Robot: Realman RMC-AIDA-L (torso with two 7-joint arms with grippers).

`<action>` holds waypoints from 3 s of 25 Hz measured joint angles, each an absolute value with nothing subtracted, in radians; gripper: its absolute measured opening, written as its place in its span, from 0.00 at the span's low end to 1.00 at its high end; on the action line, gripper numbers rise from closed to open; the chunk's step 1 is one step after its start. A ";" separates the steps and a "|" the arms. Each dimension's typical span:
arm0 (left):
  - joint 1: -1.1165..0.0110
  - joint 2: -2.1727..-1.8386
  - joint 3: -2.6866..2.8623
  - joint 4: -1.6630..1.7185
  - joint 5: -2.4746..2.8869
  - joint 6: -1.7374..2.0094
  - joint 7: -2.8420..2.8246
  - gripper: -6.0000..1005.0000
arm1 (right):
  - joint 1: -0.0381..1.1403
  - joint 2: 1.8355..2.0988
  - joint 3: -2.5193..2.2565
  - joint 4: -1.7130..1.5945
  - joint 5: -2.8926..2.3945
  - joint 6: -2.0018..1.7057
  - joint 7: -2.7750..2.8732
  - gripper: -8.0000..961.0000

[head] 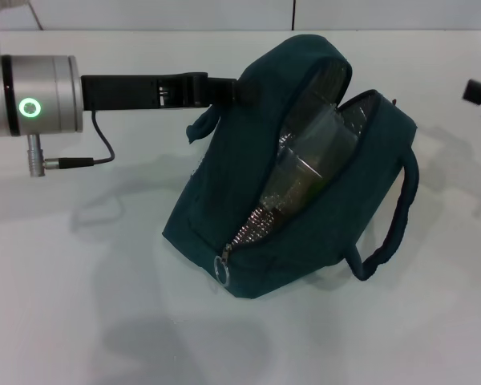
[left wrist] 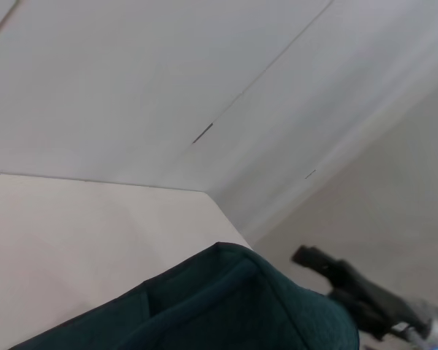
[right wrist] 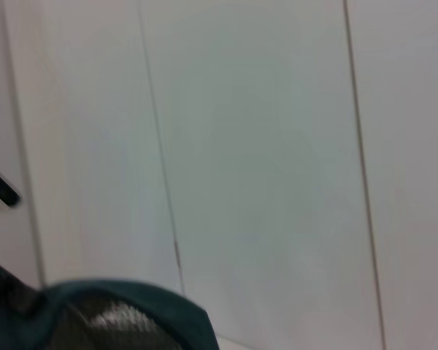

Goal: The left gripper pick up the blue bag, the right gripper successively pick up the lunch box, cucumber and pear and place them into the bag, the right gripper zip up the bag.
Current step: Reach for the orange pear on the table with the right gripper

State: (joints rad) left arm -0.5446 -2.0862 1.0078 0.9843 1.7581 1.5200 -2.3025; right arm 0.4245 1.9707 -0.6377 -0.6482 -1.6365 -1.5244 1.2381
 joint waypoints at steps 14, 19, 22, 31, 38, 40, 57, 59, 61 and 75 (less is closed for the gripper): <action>-0.549 -2.088 1.010 0.984 1.758 1.520 -2.307 0.07 | 0.539 2.008 -0.750 -0.491 -1.648 -1.303 1.101 0.75; -0.549 -2.088 1.011 0.985 1.758 1.520 -2.308 0.07 | 0.573 2.012 -0.752 -0.445 -1.647 -1.258 1.074 0.75; -0.549 -2.088 1.009 0.984 1.758 1.520 -2.308 0.07 | 0.583 2.013 -0.752 -0.433 -1.648 -1.242 1.051 0.74; -0.549 -2.088 1.012 0.983 1.749 1.520 -2.309 0.07 | 0.610 2.015 -0.774 -0.415 -1.646 -1.191 1.037 0.72; -0.549 -2.088 1.014 0.984 1.746 1.520 -2.309 0.07 | 0.613 2.021 -0.792 -0.414 -1.637 -1.161 1.026 0.71; -0.549 -2.088 1.014 0.985 1.746 1.520 -2.309 0.07 | 0.613 2.022 -0.792 -0.414 -1.635 -1.161 1.019 0.71; -0.549 -2.088 1.014 0.984 1.744 1.520 -2.309 0.07 | 0.620 2.023 -0.791 -0.414 -1.632 -1.169 0.995 0.21; -0.548 -2.088 1.013 0.984 1.744 1.520 -2.309 0.07 | 0.621 2.023 -0.791 -0.414 -1.632 -1.169 0.993 0.18; -0.548 -2.088 1.013 0.984 1.744 1.520 -2.309 0.07 | 0.621 2.023 -0.791 -0.414 -1.632 -1.170 0.993 0.14; -0.541 -2.088 1.015 0.985 1.739 1.523 -2.309 0.07 | 0.556 2.014 -0.780 -0.510 -1.564 -1.281 1.037 0.02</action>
State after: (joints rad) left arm -0.5408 -2.0877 1.0152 0.9853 1.7389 1.5229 -2.3086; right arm 0.5562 2.0140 -0.7795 -0.5099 -1.5641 -1.2807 1.0371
